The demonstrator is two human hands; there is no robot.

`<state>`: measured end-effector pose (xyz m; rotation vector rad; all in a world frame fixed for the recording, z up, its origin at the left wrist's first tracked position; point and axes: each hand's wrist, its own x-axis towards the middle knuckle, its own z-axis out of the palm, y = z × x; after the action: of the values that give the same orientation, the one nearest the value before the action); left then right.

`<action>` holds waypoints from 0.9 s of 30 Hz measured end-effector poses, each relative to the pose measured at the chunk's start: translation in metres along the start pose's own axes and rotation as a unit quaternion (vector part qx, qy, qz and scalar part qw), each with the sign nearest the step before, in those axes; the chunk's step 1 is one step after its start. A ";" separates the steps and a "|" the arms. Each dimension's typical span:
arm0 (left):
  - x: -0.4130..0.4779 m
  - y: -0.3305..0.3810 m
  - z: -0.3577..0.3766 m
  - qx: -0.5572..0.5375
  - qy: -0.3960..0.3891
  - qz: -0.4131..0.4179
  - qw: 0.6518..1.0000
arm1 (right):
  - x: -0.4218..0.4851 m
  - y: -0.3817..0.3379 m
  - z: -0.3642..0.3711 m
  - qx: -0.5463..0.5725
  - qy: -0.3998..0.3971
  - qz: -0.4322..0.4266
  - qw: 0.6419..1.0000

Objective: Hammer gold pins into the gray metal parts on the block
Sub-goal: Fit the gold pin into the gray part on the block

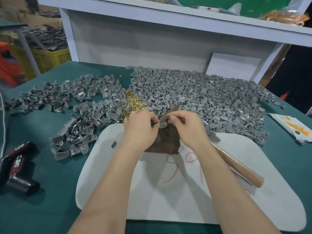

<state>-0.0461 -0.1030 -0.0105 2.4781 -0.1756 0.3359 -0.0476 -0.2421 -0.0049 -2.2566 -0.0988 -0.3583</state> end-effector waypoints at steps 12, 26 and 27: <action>-0.001 0.000 -0.002 0.009 -0.004 0.010 1.000 | -0.002 0.002 0.014 -0.062 0.011 -0.063 0.996; -0.002 0.002 -0.003 0.009 -0.008 0.004 1.000 | -0.001 0.000 0.018 -0.048 0.036 -0.019 0.998; -0.002 0.002 -0.003 0.008 -0.009 0.004 1.000 | -0.001 0.000 0.018 -0.051 0.034 -0.018 0.998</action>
<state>-0.0488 -0.1033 -0.0076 2.4981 -0.1896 0.3195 -0.0446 -0.2283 -0.0160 -2.3437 -0.0871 -0.4675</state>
